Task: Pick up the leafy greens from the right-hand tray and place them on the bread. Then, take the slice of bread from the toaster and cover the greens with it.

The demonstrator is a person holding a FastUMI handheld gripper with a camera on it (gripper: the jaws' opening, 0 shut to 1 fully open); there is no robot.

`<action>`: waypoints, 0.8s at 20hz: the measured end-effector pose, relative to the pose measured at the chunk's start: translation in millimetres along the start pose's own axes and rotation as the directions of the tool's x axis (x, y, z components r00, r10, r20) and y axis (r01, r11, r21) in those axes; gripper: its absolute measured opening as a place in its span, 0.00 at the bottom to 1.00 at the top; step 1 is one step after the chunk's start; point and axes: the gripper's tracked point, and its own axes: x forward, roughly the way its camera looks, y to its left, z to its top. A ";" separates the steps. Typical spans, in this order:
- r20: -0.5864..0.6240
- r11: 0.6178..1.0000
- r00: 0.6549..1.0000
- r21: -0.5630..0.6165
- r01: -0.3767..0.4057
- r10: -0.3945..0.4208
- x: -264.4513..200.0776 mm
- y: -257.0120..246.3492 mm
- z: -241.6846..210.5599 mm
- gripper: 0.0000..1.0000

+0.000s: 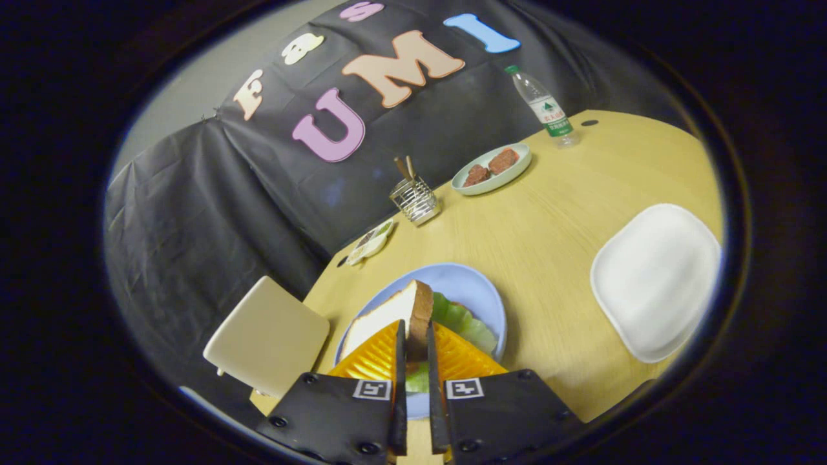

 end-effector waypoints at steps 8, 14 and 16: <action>0.084 0.982 0.996 -0.180 0.055 -0.041 -23.6 -16.5 35.9 0.65; 0.202 0.937 0.978 -0.333 0.108 -0.041 -54.2 -30.0 73.2 1.00; 0.246 0.925 0.969 -0.359 0.121 -0.031 -66.9 -32.3 89.3 1.00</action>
